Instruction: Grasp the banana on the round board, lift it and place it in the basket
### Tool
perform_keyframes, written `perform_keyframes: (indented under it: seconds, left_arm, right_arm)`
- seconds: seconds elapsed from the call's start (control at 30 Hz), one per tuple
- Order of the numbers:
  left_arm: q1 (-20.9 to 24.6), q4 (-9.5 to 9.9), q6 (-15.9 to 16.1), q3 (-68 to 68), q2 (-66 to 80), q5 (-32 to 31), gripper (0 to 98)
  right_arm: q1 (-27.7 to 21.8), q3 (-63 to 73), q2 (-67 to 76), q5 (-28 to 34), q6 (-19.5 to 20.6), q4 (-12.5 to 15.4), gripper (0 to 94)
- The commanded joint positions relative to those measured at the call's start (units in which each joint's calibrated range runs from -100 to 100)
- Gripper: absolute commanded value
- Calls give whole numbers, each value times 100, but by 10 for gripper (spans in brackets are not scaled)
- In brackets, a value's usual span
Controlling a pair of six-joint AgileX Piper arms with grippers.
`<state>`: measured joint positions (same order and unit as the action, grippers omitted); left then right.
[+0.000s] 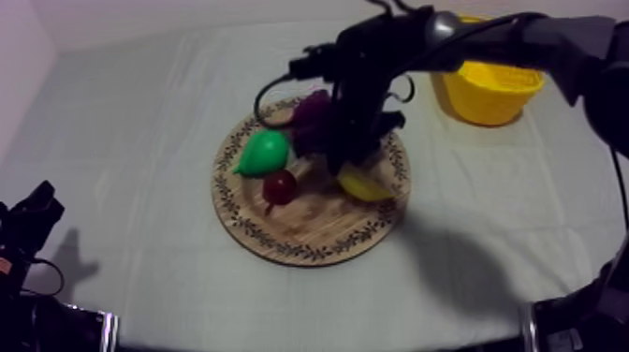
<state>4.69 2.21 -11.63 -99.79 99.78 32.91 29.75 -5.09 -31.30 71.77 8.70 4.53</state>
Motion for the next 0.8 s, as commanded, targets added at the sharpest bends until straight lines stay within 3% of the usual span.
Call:
perform_keyframes:
  seconds: [0.0, 0.33, 0.77]
  left_arm:
    - [-2, -3, 0, 1, 5, -1, 1]
    - [-2, -3, 0, 1, 5, -1, 1]
    - [-2, -3, -1, 1, 5, -1, 1]
  right_arm:
    - [-106, 280, 224, 225, 61, -55, 37]
    - [-614, 1218, 880, 849, 164, -398, 29]
    - [-1694, 1748, 894, 875, 56, -712, 18]
